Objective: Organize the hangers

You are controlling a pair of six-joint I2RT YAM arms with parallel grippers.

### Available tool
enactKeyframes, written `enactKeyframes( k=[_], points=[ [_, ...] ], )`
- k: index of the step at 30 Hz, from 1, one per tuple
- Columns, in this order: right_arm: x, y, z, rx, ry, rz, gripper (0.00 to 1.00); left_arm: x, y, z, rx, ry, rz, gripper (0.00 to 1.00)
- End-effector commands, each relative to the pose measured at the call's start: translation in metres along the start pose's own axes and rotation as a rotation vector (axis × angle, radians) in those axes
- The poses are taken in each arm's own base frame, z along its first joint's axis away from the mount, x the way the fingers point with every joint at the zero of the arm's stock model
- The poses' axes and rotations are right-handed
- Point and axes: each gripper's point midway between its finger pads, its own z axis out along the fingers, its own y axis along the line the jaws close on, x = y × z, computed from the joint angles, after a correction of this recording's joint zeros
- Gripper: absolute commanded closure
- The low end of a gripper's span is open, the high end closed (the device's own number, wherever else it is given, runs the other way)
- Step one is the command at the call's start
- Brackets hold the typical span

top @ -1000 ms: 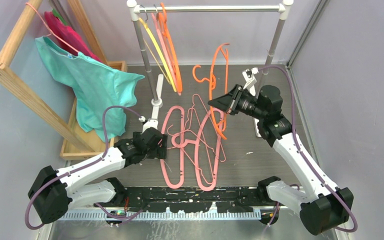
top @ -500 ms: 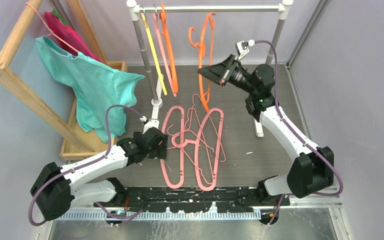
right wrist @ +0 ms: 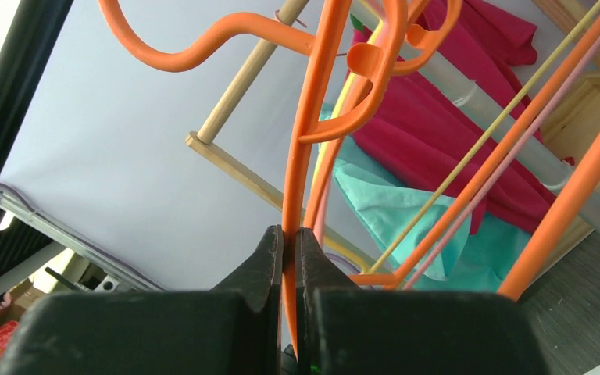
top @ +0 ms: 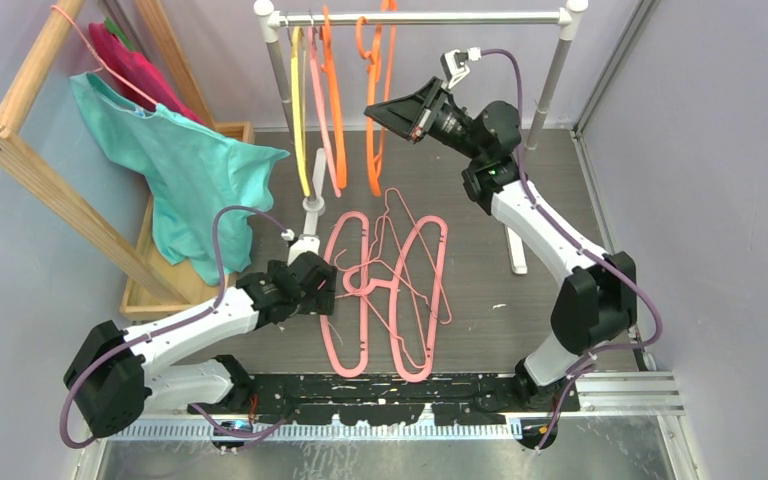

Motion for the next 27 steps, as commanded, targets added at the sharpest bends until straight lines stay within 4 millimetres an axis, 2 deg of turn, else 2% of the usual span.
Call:
enactKeyframes(
  k=[1,6,12,19,27],
  points=[
    [-0.023,0.043,0.011,-0.143,-0.068,-0.075,0.99,-0.022,-0.005,-0.004,0.004,-0.058,-0.012,0.02],
    [-0.029,0.039,0.021,-0.158,-0.079,-0.072,0.99,-0.022,-0.004,-0.003,-0.006,-0.054,0.001,0.02],
    [-0.030,0.017,0.033,-0.147,-0.079,-0.023,0.99,-0.022,-0.005,0.000,-0.010,-0.047,0.010,0.02],
    [-0.016,-0.018,0.050,-0.098,-0.044,0.046,0.99,-0.020,-0.005,0.002,-0.015,-0.043,0.012,0.02],
    [-0.007,-0.033,0.055,-0.075,-0.030,0.078,0.96,-0.018,-0.003,0.003,-0.022,-0.039,0.017,0.02]
  ],
)
